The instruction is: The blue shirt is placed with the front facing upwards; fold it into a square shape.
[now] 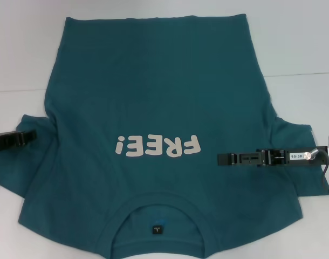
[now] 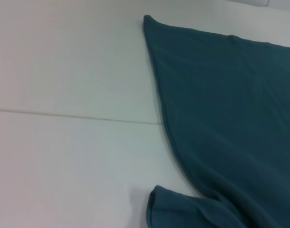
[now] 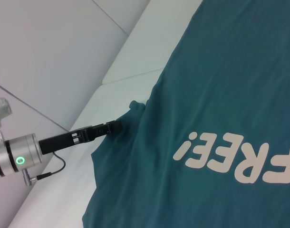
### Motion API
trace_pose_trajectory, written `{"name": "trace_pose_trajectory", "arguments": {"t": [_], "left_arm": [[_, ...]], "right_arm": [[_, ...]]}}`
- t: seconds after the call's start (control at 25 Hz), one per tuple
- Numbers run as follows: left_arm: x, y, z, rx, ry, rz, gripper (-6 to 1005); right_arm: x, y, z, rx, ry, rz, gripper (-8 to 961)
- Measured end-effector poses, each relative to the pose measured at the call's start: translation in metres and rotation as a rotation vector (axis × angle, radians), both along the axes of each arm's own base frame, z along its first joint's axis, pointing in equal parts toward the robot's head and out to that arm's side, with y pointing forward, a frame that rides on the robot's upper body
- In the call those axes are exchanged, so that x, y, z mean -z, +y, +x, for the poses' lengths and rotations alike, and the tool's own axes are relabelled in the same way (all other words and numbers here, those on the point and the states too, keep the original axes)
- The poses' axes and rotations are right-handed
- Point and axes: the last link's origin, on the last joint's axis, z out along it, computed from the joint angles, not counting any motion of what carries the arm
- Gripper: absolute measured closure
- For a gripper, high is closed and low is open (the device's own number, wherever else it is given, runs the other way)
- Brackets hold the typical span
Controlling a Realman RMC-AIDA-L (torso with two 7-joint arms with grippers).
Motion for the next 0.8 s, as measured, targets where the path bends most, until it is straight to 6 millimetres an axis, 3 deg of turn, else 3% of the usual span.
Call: {"name": "trace_pose_trajectory", "arguments": {"t": [0.2,0.64,0.8], "left_arm": [[0.0002,-0.0010,-0.0023,-0.006,0.023,-0.013,414],[-0.0027,-0.0016,-0.0030,-0.005,0.043,-0.008,886],[-0.0031,-0.0022,-0.0034,-0.005,0.044,-0.007,976]], "right_arm": [[-0.0004,0.0000,0.0002,0.002,0.000,0.000,29],[-0.0004,0.0001,0.0004,0.003,0.001,0.001,29],[-0.0005,0.0001,0.0004,0.003,0.001,0.001,29]]}}
